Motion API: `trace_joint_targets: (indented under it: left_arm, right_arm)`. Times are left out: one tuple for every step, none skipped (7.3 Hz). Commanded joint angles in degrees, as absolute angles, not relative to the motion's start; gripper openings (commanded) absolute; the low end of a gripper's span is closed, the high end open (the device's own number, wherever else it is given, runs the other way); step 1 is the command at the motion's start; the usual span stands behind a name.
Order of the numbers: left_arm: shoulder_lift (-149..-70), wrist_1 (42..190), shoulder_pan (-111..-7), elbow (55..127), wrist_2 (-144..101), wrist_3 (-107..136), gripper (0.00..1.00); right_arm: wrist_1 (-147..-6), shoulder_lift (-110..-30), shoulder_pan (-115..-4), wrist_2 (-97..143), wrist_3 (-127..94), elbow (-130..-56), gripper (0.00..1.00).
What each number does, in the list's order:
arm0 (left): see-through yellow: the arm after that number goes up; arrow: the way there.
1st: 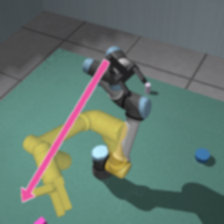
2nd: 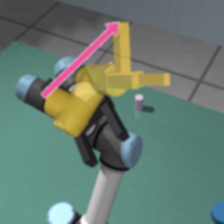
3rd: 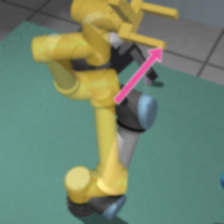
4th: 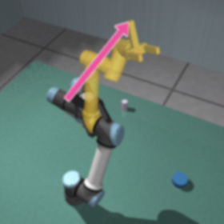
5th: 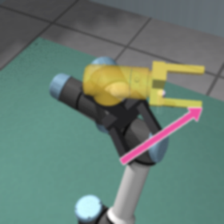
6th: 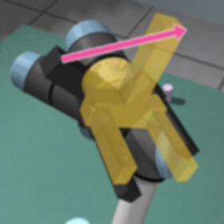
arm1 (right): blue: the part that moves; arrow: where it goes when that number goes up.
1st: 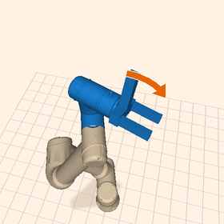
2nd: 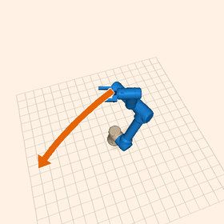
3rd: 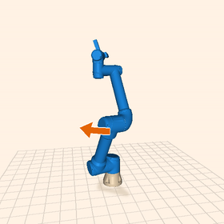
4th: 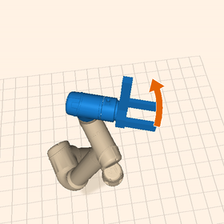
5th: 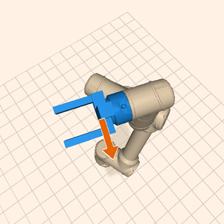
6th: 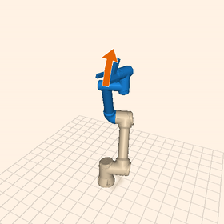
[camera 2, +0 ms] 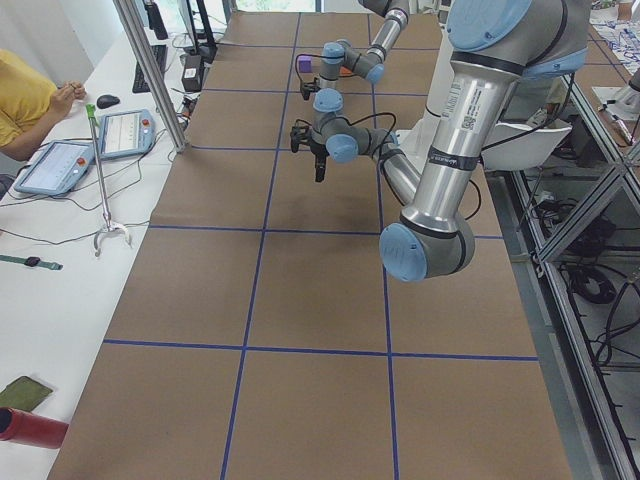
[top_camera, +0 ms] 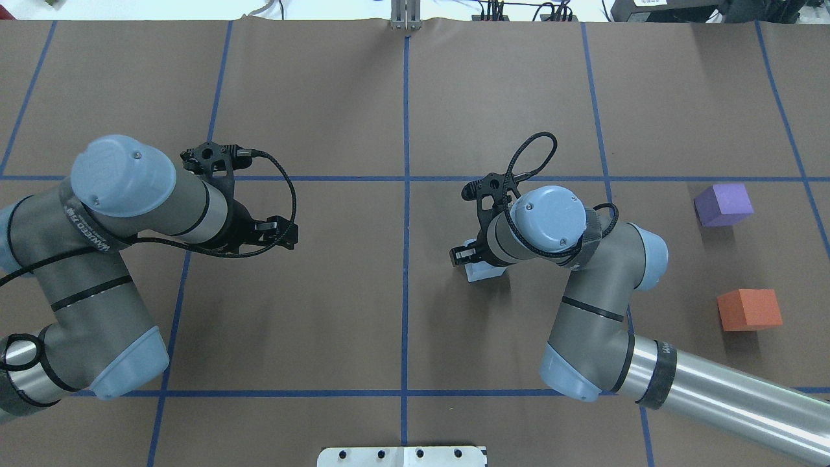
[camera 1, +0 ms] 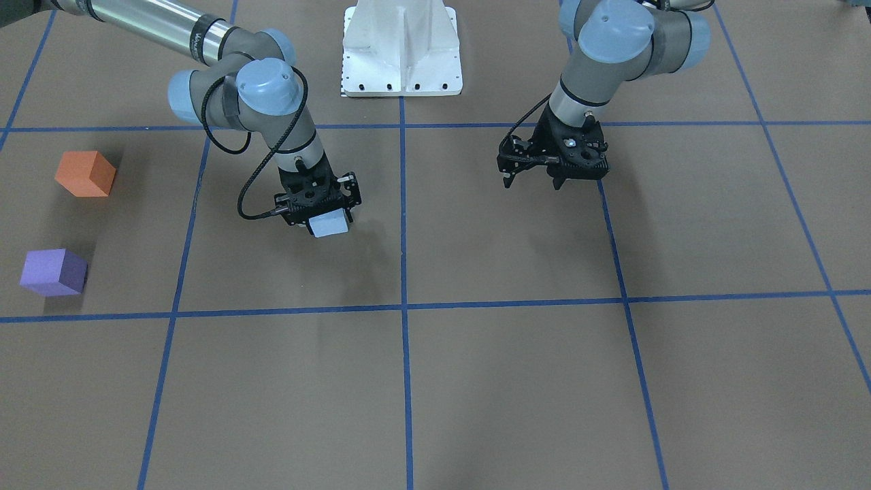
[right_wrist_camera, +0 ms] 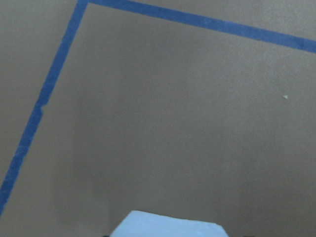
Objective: Place blue block between orange and purple blocks
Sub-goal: 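Lower the right gripper onto the light blue cube and grasp it, then carry the light blue cube with the right gripper toward the purple cube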
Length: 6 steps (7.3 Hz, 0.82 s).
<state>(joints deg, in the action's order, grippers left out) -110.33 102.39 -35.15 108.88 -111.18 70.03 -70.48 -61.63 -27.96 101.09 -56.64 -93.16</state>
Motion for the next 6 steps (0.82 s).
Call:
trace_joint_targets:
  left_arm:
    - [-110.3,102.4,-35.2,108.4,-111.2,70.0,1.00]
    - [-110.4,102.4,-35.2,108.4,-111.2,70.0,1.00]
    - [-110.7,102.4,-35.1,108.4,-111.2,70.2,1.00]
    - [-110.9,102.4,-35.1,108.4,-111.2,70.2,1.00]
    - [-111.0,102.4,-35.1,107.8,-111.2,70.2,1.00]
    - [-111.0,102.4,-35.1,107.6,-111.2,70.2,1.00]
  right_arm:
    - [-73.4,-62.3,-29.2,101.4,-57.1,-97.7,0.00]
    - [-82.8,-63.9,-33.8,105.6,-56.3,-104.5,0.00]
    - [-87.2,-65.5,-39.6,111.8,-55.3,-107.4,0.00]
    - [-87.0,-69.0,-42.1,114.1,-54.6,-107.7,0.00]
    - [-86.1,-72.8,-45.6,116.3,-53.7,-107.8,0.00]
    - [-82.7,-78.6,-50.1,120.5,-51.1,-107.8,0.00]
